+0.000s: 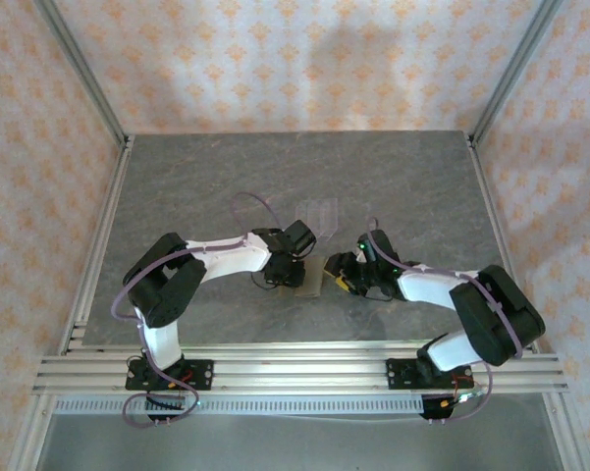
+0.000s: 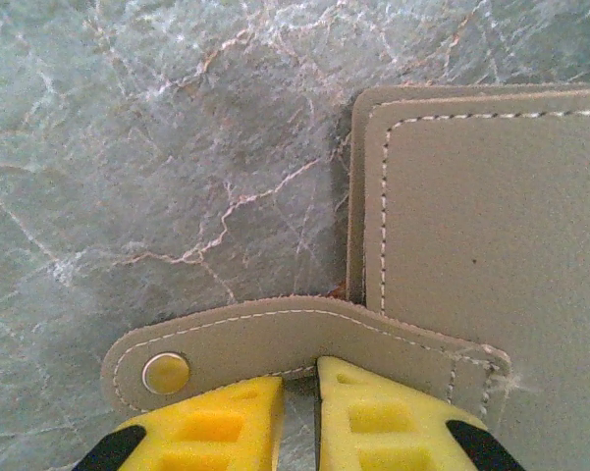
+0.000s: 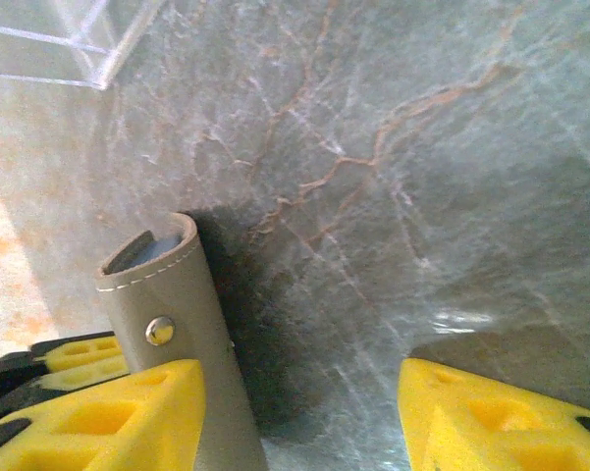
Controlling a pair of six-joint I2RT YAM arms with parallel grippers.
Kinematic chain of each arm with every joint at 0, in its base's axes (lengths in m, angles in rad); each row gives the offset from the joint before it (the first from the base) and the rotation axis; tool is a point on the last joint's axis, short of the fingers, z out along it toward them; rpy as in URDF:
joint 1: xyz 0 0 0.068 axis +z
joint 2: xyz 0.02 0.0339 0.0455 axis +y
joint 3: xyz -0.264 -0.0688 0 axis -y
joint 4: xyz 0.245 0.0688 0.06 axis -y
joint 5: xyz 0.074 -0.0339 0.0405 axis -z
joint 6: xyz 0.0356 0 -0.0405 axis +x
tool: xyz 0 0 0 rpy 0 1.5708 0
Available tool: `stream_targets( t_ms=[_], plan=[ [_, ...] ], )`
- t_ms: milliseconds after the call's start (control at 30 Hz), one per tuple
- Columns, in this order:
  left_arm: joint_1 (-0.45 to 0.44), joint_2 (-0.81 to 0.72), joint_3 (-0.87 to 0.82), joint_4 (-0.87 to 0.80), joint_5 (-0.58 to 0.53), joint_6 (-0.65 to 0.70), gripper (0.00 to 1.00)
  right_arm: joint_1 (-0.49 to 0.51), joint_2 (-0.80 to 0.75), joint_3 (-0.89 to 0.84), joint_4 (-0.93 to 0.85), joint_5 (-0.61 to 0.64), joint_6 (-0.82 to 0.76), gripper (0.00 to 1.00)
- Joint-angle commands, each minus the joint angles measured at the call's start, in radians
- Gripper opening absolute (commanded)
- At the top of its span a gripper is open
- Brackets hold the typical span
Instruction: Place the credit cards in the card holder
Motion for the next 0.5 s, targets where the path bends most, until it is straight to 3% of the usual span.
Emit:
stream_targets(
  t_ms=[0, 233, 467],
  plan=[
    [0.013, 0.064, -0.061, 0.003, -0.016, -0.005, 0.16, 0.012, -0.045, -0.028, 0.171, -0.008, 0.044, 0.56],
    [0.014, 0.064, -0.066, 0.006, -0.015, -0.007, 0.16, 0.002, -0.105, -0.058, 0.152, 0.047, 0.038, 0.61],
    [0.015, 0.100, -0.064, 0.012, -0.008, -0.009, 0.16, 0.019, -0.007, -0.018, 0.175, -0.024, 0.004, 0.63]
  ],
)
